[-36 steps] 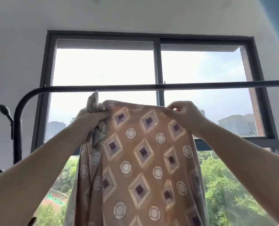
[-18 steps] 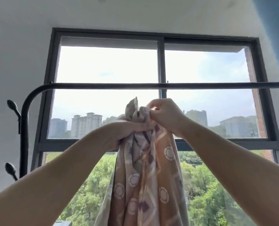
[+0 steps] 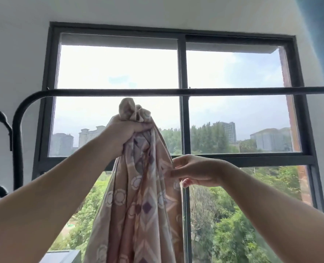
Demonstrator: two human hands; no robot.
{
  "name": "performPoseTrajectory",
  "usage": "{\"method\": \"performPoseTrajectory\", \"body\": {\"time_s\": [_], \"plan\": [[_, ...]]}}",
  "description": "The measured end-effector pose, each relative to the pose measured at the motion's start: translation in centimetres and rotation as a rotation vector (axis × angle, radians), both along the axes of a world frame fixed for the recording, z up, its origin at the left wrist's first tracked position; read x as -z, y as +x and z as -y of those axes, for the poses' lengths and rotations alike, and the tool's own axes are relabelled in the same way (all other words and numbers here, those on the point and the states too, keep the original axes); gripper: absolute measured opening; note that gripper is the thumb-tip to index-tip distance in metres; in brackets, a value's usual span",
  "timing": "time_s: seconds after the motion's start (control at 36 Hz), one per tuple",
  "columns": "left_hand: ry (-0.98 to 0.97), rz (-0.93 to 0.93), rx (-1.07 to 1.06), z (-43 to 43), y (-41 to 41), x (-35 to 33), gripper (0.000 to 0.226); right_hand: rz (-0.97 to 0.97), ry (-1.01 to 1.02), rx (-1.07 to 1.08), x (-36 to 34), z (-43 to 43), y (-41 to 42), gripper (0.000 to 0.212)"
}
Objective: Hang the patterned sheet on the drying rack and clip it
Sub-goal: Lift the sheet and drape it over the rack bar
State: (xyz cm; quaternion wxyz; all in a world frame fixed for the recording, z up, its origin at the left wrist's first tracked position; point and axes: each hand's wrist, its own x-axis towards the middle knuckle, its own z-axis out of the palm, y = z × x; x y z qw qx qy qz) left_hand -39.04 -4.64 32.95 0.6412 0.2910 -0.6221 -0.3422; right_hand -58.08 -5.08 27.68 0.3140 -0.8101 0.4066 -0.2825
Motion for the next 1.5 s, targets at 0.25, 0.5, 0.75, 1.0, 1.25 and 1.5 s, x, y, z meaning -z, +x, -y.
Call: {"method": "performPoseTrajectory", "body": {"time_s": [0.25, 0.5, 0.75, 1.0, 1.25, 1.5], "plan": [[-0.011, -0.089, -0.006, 0.3, 0.0, 0.3, 0.016, -0.313, 0.106, 0.098, 4.6, 1.8, 0.7, 0.003], [-0.033, -0.146, 0.027, 0.3, 0.2, 0.9, 0.018, -0.492, 0.172, 0.194, 8.2, 3.9, 0.6, 0.036], [0.027, -0.043, -0.017, 1.3, 3.0, 2.3, 0.010, 0.396, -0.058, 0.308, 0.9, 3.0, -1.7, 0.025], [-0.060, -0.114, -0.172, 3.4, 4.6, 2.4, 0.022, -0.172, -1.042, 0.687, -7.0, -0.8, -2.4, 0.032], [0.126, -0.014, 0.142, 2.0, 1.5, 3.3, 0.023, 0.065, -0.940, 0.615, -5.8, -0.2, -1.2, 0.023], [0.048, 0.100, 0.421, 0.7, -3.1, 4.1, 0.041, 0.257, -0.779, 0.350, -4.7, 0.5, 2.3, 0.021]]}}
